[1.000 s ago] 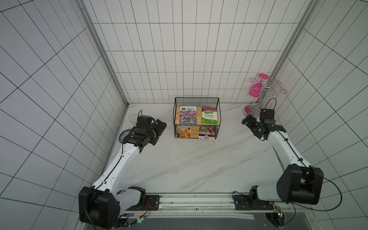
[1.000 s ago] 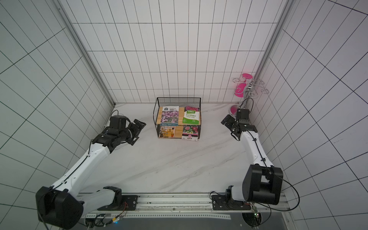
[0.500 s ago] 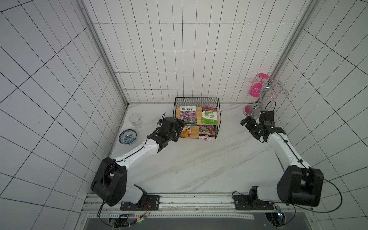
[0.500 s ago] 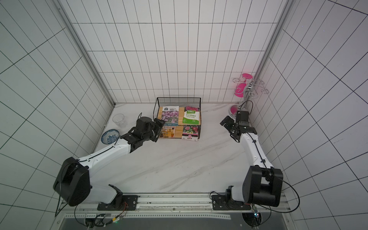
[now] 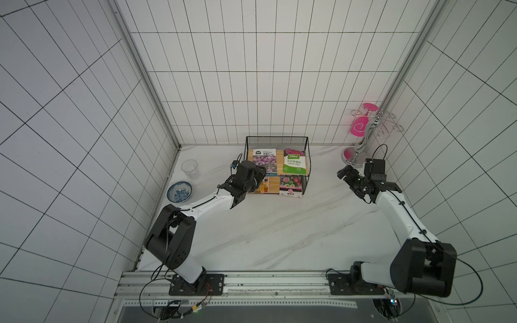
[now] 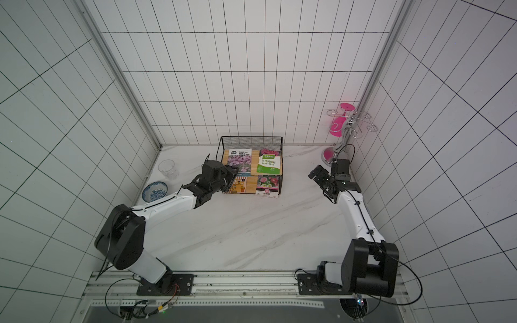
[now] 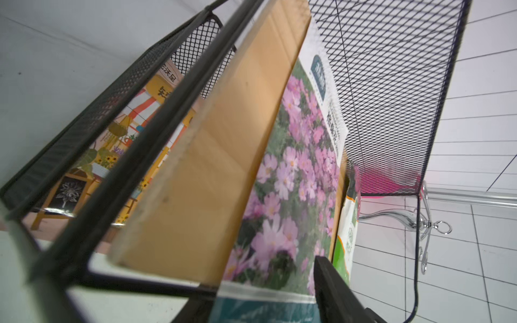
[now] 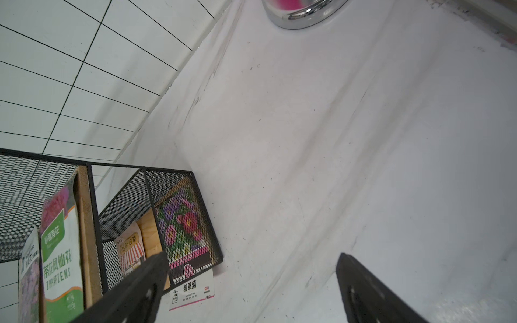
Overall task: Take the seed bag off the shelf
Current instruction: Pick up the seed packet from the shelf.
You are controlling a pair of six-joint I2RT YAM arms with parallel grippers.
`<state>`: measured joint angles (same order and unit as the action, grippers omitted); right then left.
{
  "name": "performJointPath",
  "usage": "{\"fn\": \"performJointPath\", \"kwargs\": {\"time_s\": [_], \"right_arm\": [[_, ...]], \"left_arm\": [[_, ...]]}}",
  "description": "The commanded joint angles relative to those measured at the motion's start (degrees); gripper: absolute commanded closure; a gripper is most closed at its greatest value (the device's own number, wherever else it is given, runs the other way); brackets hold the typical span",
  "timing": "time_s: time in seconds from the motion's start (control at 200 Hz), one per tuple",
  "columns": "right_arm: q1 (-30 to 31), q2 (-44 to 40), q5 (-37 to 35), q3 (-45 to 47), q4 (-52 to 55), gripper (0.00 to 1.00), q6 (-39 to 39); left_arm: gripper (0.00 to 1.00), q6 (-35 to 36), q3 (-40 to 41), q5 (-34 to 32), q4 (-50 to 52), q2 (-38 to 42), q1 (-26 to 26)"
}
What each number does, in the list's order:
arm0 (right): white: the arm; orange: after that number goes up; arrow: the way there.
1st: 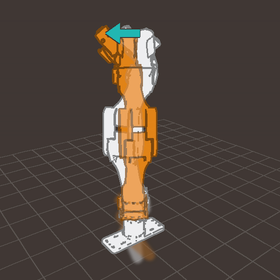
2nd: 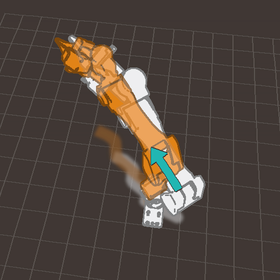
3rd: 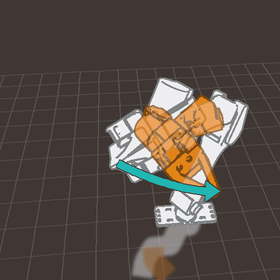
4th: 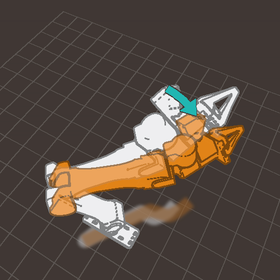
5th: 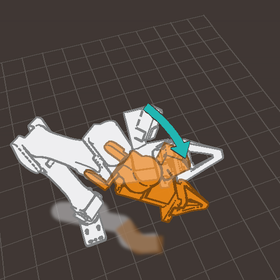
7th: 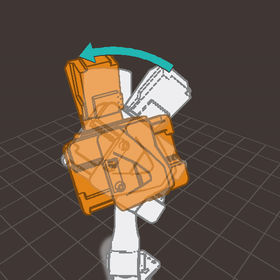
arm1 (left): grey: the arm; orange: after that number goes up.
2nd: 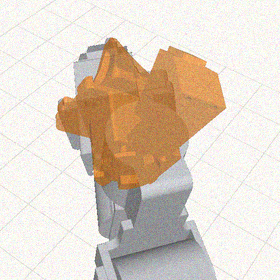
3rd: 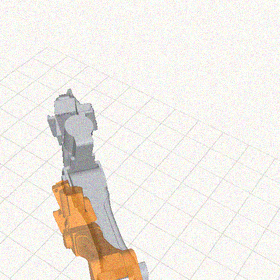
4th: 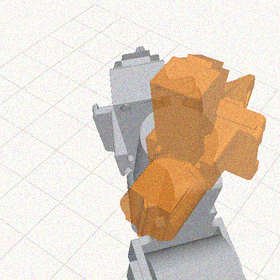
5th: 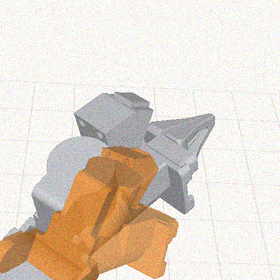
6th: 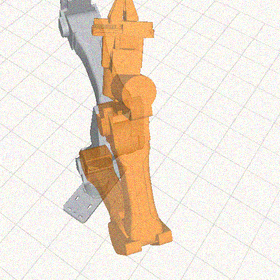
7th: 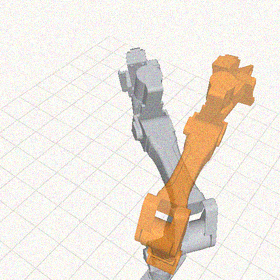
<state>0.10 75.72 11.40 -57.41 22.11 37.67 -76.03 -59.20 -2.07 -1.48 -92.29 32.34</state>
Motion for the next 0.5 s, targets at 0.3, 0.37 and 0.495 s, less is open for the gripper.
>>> {"fn": "performJointPath", "kwargs": {"time_s": [0.3,0.37,0.495], "right_arm": [[0.92,-1.19,0.63,1.79,-0.78,0.01,-1.24],[0.89,-1.29,0.55,1.95,-0.90,0.01,-1.45],[0.93,-1.52,0.63,2.35,-0.99,0.01,-1.38]], "left_arm": [[0.71,4.24,-2.15,0.58,-1.04,0.99,1.02],[0.71,5.07,-2.02,0.32,0.01,1.71,1.15],[0.80,5.22,-1.62,0.41,0.12,2.03,1.13]]}}
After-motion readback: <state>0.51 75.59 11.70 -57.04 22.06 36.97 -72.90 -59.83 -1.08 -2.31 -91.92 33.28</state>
